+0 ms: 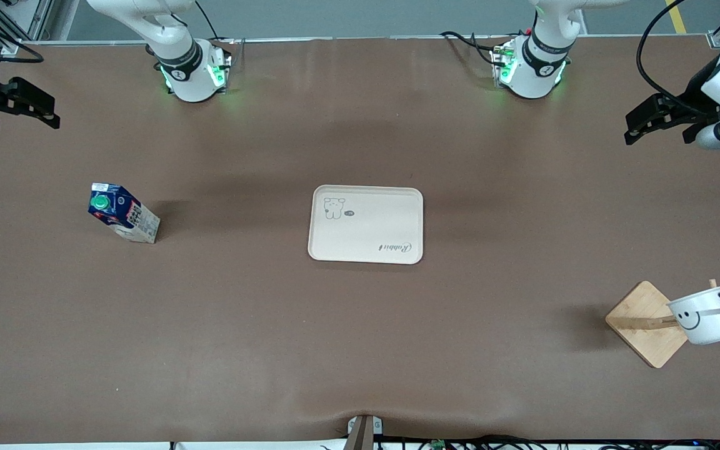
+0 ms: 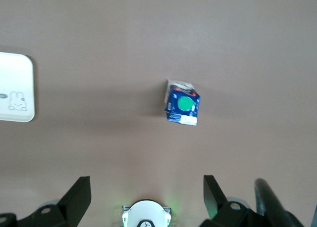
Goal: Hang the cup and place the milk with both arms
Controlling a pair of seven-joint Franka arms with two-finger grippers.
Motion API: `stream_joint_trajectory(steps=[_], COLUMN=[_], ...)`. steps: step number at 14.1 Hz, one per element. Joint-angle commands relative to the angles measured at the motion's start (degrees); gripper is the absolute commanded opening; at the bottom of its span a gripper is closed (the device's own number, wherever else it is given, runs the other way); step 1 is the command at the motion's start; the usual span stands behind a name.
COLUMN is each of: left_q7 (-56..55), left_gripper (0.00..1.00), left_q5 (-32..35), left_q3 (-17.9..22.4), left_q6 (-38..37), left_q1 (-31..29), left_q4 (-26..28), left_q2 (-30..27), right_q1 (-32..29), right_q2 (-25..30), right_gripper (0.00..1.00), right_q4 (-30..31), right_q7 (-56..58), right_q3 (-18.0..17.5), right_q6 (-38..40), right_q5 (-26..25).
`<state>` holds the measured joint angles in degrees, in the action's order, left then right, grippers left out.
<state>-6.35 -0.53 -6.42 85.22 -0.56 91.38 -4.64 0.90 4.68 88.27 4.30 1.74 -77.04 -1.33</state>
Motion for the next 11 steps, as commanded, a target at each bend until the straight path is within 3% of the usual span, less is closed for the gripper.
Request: stream_joint_trajectory(steps=[1,11], left_q7=[1.0,1.0], left_gripper=[1.0,1.0], left_q5=[-0.3,-0.3], left_q3=[-0.1,0.4], left_q6=[-0.2,5.0], left_q1=[0.1,-0.1], left_q4=[0.7,5.0], left_q2=[-1.5,-3.5], right_q1=[-4.5,-4.2], right_q2=[1.2,0.2], right_gripper=[1.0,1.0], right_q4=[0.3,0.2], right_q7=[8.7,2.1], right_q3=[1.5,1.2], right_q6=[-1.6,-0.7], right_q5=[2.3,1.9])
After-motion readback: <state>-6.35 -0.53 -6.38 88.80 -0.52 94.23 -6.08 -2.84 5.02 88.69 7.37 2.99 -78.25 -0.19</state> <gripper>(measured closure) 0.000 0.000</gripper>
